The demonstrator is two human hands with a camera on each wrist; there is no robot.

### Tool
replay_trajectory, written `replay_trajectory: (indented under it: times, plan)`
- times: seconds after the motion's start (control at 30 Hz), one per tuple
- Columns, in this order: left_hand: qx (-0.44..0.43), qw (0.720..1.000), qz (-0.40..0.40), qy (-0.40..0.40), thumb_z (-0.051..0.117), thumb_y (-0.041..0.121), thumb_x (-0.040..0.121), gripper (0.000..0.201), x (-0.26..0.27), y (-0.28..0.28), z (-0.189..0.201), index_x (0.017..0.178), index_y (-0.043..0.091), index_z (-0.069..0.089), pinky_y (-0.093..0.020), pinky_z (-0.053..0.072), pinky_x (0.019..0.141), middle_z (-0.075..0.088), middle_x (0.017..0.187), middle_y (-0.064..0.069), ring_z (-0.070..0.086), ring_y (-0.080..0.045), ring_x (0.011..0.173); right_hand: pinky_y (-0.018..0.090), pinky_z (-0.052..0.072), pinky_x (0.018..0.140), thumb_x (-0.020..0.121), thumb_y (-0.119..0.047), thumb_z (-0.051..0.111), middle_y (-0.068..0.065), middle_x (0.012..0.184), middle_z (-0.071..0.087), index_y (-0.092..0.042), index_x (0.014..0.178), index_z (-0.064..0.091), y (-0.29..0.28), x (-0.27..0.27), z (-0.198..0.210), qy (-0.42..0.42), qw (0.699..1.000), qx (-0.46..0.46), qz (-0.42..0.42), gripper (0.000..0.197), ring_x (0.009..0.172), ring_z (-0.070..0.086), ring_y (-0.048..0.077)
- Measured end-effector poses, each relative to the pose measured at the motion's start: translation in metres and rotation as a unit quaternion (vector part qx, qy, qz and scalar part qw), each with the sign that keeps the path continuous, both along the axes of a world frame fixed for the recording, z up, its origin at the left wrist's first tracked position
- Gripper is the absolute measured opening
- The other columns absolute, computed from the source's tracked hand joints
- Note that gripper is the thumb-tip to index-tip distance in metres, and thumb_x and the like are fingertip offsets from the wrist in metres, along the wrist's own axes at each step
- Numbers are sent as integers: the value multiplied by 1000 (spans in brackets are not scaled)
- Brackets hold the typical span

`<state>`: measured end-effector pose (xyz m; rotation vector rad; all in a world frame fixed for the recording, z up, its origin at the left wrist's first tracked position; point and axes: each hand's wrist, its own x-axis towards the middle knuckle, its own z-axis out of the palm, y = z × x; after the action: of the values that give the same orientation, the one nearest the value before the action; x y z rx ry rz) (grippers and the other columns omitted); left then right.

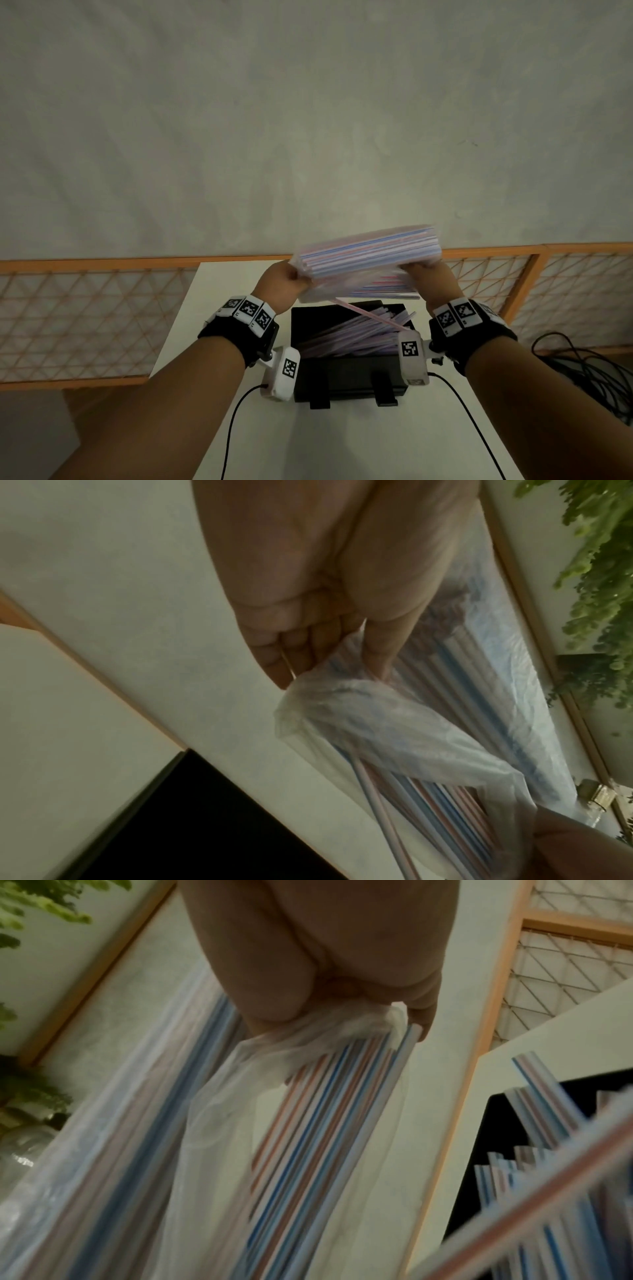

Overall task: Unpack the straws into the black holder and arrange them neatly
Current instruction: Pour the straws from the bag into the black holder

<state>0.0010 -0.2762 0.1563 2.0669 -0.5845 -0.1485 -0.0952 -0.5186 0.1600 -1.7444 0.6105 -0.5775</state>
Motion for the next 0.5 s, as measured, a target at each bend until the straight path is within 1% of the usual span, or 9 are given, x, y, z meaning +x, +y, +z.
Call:
replay_trajectory:
  times: [0.1,0.13,0.17,0.23,0.3,0.4,0.43,0.47,0.5]
  plan:
    - [4,1000,19,-9,69,13,79,29,-1,1,1,106,6,68,-31,48,79,70,99,-14,62,-28,89,49,49,86,79,-20,70,19,100,69,-13,94,68,1,0,0,11,999,-34,-6,16,98,64,34]
    - [-18,1000,20,-6,69,13,76,31,-1,2,2,106,5,66,-31,47,81,68,98,-12,61,-27,90,50,48,87,81,-22,69,21,104,68,-13,95,67,0,1,0,20,998,-59,3,16,101,63,36]
    - [-47,999,14,-14,69,14,74,35,-1,4,0,107,4,65,-32,48,83,66,99,-10,60,-26,91,48,47,89,85,-22,64,21,111,66,-11,102,66,-1,2,0,50,992,-110,22,20,106,60,38]
    - [-54,997,6,-59,66,18,73,33,-1,7,-1,103,3,63,-34,50,80,66,96,-9,61,-26,89,41,43,96,96,-20,47,16,131,55,-9,127,53,1,2,5,123,980,-153,27,34,118,52,35]
    - [-50,996,6,-68,63,20,78,26,1,8,-4,96,1,61,-40,53,78,67,90,-15,64,-31,84,39,40,100,99,-14,36,11,139,49,-11,136,41,5,-1,16,140,970,-195,28,38,122,49,32]
    - [-9,994,0,-105,67,13,81,19,3,10,-8,95,4,59,-32,49,73,64,88,-12,61,-26,80,36,40,97,99,-11,35,13,135,53,-9,131,48,12,-6,25,175,944,-277,37,35,120,50,33]
    - [7,993,-10,-118,69,14,79,24,4,11,-9,98,4,59,-29,46,71,63,89,-10,60,-24,81,36,40,96,99,-10,35,15,132,55,-7,129,50,13,-6,27,179,938,-294,30,34,119,51,34]
    - [11,993,-22,-111,70,17,76,31,4,11,-9,102,3,59,-27,45,72,62,93,-9,59,-23,83,36,39,95,99,-9,35,16,131,56,-6,128,51,14,-7,28,195,920,-339,38,33,118,51,34]
    - [3,994,-33,-106,70,21,75,39,5,12,-8,107,2,58,-27,45,76,62,98,-8,59,-22,88,35,40,95,99,-9,36,16,131,56,-6,128,51,15,-7,28,211,910,-355,43,33,118,51,34]
